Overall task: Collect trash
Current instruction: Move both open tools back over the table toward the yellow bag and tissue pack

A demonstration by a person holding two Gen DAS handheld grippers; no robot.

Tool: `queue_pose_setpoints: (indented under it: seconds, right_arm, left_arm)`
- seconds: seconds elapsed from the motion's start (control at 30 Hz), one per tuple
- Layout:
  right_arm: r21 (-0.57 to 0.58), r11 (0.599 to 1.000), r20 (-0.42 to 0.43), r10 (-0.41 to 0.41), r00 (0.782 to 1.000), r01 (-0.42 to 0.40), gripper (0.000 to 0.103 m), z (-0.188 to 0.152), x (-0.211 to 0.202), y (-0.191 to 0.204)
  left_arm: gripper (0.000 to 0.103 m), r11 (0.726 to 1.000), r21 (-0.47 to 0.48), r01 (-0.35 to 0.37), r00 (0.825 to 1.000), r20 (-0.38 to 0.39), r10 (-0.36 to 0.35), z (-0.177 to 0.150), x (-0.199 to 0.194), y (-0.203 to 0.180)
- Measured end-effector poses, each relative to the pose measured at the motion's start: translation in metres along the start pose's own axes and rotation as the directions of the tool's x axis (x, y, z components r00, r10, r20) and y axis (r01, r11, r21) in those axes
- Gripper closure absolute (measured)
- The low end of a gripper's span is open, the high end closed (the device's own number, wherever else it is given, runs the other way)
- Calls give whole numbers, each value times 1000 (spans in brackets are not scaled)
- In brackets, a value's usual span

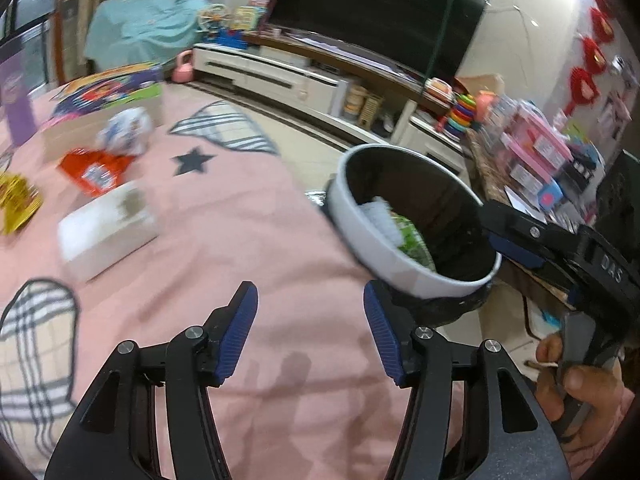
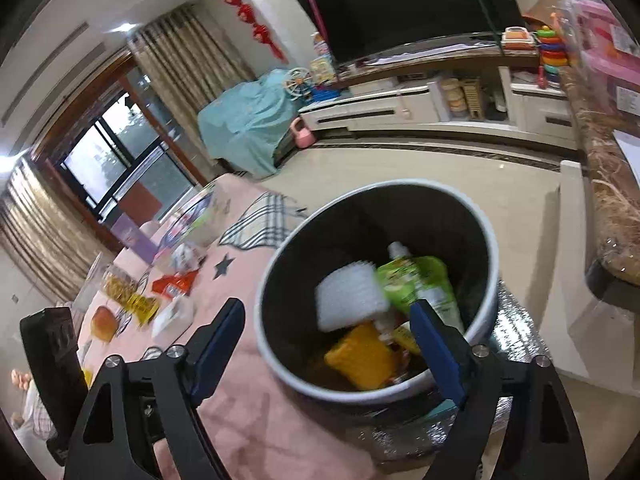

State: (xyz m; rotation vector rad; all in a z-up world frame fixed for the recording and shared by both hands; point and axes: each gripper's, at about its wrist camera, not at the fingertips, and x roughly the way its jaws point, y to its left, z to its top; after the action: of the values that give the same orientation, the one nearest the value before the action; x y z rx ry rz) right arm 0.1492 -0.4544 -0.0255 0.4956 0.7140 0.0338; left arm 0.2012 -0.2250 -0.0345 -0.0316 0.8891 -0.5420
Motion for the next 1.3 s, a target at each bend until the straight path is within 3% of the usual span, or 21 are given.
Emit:
queue_pose_setpoints:
  seconds: [0.57, 1.3]
  right_arm:
    - [-70, 992, -77, 101, 992, -107, 14, -40, 18, 72]
    - [-104, 979, -169, 157, 973, -176, 14, -67, 55, 124]
  left_arm:
    - [45, 975, -191, -113, 992, 35, 122, -42, -50, 100]
    - [45, 935, -304, -182, 978, 40, 203, -54, -73, 162]
